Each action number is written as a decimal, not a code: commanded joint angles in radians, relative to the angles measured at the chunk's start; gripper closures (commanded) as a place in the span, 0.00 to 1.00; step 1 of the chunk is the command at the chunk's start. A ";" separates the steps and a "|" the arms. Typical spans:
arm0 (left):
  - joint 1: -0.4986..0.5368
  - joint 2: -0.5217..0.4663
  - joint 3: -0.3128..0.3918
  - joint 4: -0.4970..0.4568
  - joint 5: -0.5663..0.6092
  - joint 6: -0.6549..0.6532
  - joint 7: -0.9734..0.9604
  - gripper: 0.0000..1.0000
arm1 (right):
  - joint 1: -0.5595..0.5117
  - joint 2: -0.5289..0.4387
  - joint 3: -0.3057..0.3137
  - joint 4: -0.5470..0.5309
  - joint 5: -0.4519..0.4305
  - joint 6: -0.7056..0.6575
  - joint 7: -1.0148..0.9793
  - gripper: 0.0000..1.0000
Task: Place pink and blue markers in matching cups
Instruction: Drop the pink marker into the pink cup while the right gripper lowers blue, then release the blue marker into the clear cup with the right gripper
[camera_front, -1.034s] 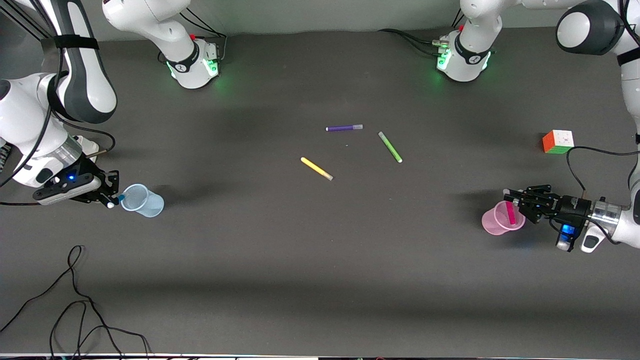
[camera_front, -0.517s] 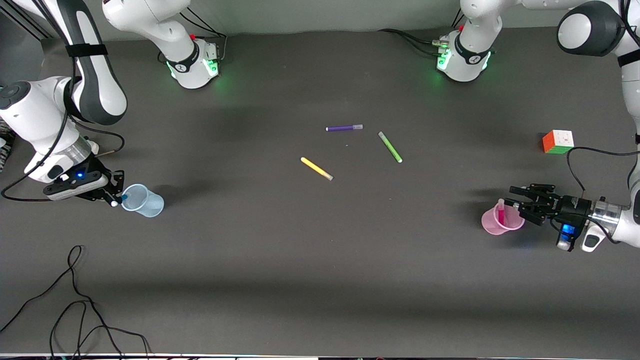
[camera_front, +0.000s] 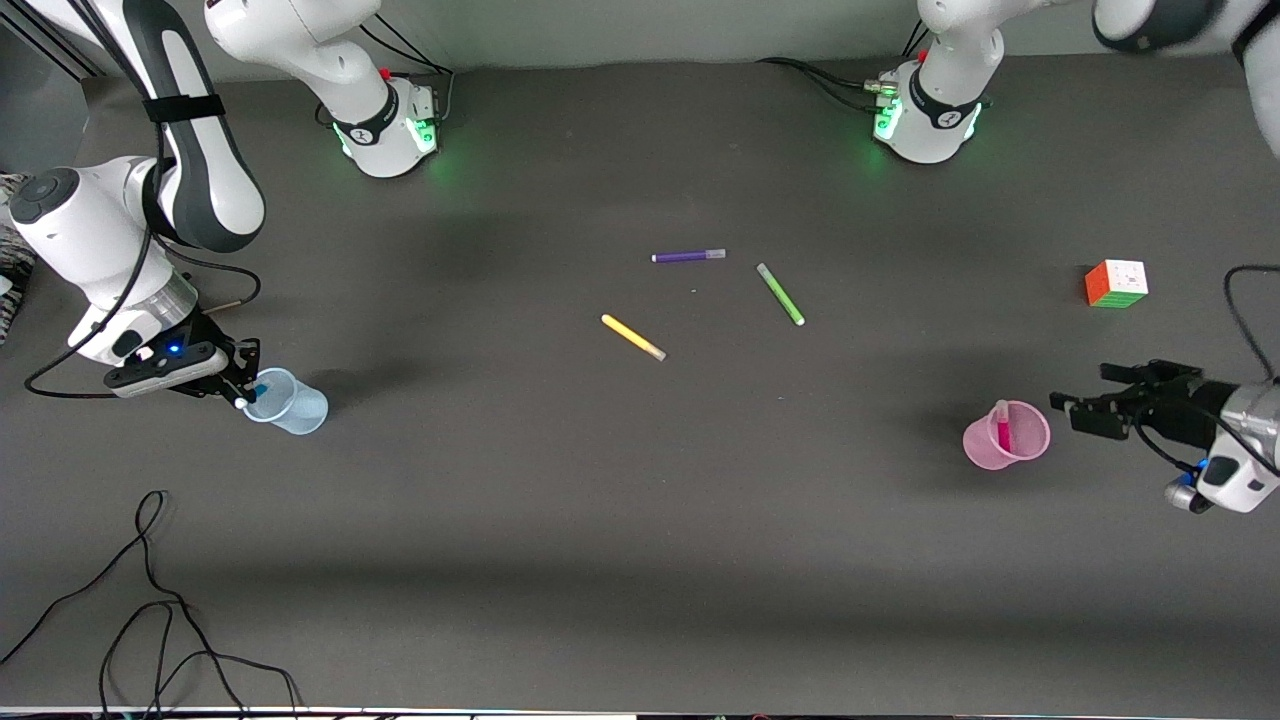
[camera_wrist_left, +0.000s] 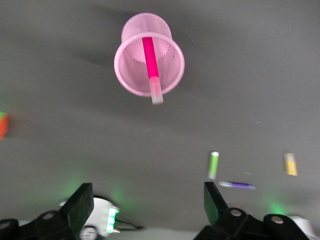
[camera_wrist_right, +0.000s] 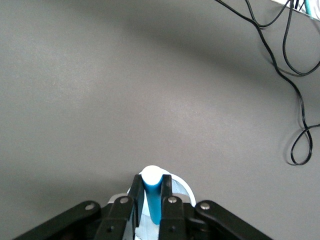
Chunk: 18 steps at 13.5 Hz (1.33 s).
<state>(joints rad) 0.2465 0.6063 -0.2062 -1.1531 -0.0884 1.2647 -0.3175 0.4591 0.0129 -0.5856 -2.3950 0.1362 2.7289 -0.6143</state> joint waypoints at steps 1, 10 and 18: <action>-0.093 -0.266 0.024 -0.240 0.119 0.097 0.023 0.02 | 0.010 0.004 -0.010 -0.006 0.028 0.021 -0.038 1.00; -0.144 -0.681 0.028 -0.643 0.179 0.387 0.105 0.01 | 0.007 0.013 -0.010 0.005 0.029 0.026 -0.036 0.00; -0.142 -0.717 0.031 -0.603 0.148 0.404 0.240 0.01 | 0.007 -0.008 0.000 0.052 0.034 -0.020 0.002 0.00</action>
<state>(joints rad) 0.1068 -0.0987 -0.1844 -1.7577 0.0721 1.6590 -0.1375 0.4591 0.0178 -0.5862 -2.3759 0.1415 2.7424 -0.6137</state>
